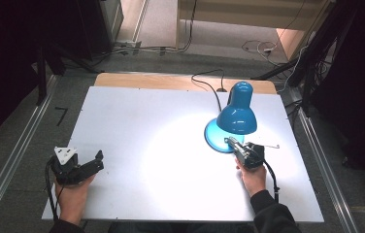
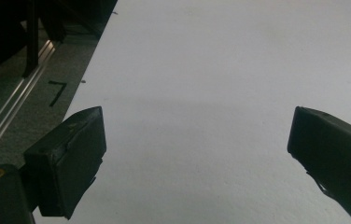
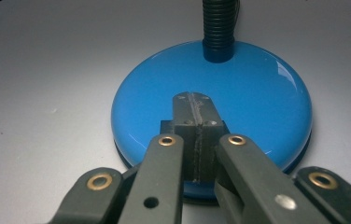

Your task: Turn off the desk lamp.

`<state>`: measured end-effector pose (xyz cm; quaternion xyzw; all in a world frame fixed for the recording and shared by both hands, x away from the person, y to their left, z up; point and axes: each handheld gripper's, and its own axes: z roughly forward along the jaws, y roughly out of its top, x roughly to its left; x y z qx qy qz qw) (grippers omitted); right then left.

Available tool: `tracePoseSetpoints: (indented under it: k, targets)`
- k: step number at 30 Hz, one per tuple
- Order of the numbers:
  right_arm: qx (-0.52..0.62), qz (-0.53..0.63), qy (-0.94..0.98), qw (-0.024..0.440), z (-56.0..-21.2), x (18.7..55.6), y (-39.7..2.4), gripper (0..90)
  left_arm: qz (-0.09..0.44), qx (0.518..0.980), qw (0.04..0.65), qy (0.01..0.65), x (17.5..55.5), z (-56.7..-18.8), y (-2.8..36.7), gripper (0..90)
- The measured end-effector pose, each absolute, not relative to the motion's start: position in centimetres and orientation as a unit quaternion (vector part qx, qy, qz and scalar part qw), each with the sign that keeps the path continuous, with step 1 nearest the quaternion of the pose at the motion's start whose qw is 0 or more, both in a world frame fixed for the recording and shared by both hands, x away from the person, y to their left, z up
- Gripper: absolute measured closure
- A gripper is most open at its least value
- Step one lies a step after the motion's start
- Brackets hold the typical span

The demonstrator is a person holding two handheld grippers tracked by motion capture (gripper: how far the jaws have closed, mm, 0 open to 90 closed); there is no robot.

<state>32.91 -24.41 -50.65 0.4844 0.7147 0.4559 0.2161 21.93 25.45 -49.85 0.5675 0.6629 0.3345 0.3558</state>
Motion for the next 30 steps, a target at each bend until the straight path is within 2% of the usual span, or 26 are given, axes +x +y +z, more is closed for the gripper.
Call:
tracePoseSetpoints:
  k: [30]
  targets:
    - [0.480,0.442,0.725,0.220,-50.86,33.75,-23.51,87.8,0.334,0.569,0.357,0.661,22.19,-49.86,25.14,5.3]
